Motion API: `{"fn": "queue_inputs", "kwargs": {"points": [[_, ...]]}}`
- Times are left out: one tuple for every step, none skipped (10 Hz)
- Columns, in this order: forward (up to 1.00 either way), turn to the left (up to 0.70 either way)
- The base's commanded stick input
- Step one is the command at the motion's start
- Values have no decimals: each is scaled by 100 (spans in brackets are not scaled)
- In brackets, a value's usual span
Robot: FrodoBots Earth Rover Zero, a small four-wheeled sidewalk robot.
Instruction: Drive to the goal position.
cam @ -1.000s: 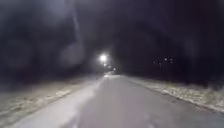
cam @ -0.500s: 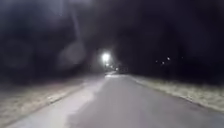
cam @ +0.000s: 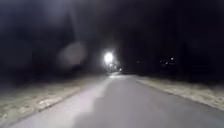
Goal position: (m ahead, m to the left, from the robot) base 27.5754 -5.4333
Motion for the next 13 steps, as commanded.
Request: {"fn": "queue_inputs", "kwargs": {"points": [[100, 6], [100, 5], [100, 5], [100, 4], [100, 2], [100, 1], [100, 0], [100, 0], [100, -2], [100, -4], [100, -5], [100, -5], [100, -5]]}}
